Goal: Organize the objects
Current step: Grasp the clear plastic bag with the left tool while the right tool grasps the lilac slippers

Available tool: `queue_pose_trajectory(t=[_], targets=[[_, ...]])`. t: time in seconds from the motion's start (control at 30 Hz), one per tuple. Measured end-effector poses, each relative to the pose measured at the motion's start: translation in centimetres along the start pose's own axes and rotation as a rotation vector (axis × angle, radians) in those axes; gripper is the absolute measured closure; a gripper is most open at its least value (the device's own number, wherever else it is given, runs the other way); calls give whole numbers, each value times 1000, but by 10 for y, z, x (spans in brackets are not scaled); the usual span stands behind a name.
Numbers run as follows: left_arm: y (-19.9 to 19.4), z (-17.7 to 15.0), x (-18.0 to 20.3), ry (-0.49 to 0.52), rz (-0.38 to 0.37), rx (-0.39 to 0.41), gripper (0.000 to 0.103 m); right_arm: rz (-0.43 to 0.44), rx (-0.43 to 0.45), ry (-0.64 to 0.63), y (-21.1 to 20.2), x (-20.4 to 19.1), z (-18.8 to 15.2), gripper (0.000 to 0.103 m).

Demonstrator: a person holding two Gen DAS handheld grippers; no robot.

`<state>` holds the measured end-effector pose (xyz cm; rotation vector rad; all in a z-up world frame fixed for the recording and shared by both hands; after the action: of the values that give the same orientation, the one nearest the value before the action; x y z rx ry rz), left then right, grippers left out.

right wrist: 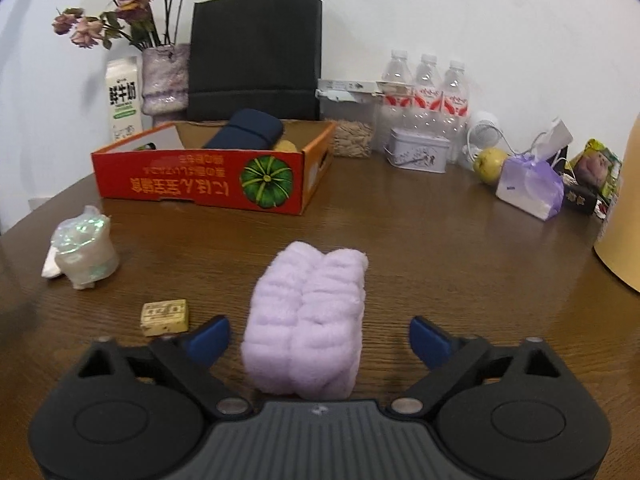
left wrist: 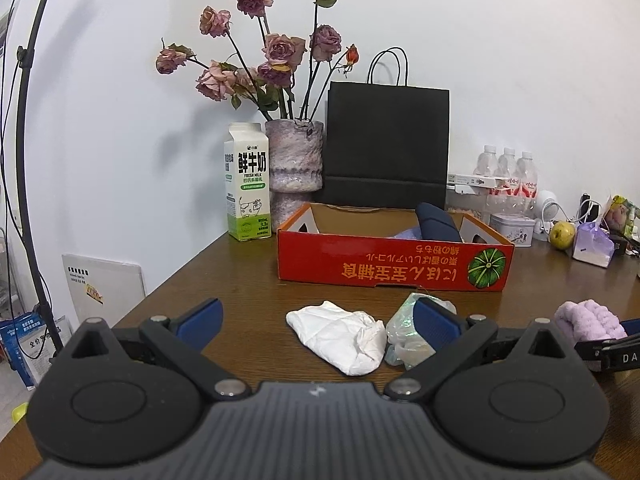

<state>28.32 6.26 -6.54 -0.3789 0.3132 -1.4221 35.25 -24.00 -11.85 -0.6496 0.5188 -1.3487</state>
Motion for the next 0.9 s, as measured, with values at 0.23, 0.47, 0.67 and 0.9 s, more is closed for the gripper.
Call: queue_pose_trajectory(t=[0.23, 0.47, 0.67, 0.9], targets=[[0, 0, -2, -6, 8, 3, 0, -16, 102, -32, -17, -4, 0, 63], [1, -1, -4, -10, 22, -7, 0, -55, 322, -58, -54, -8, -2, 73], [5, -3, -3, -6, 37, -24, 0, -46, 347, -72, -60, -10, -1, 74], [10, -1, 7, 13, 15, -69, 0, -31, 358, -68, -62, -9, -3, 75]])
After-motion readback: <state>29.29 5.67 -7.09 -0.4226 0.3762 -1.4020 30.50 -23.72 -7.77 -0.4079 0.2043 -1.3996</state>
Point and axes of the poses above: each gripper's, at about its wrist camera, not at the fingertips, and y roughly the way its jaws point, x to its right, z to its top, the point moved 6 cm from there along y, roughly the way its jaws point, and after that the axes turned 10 degrees about -x, right-handed, at the moved point
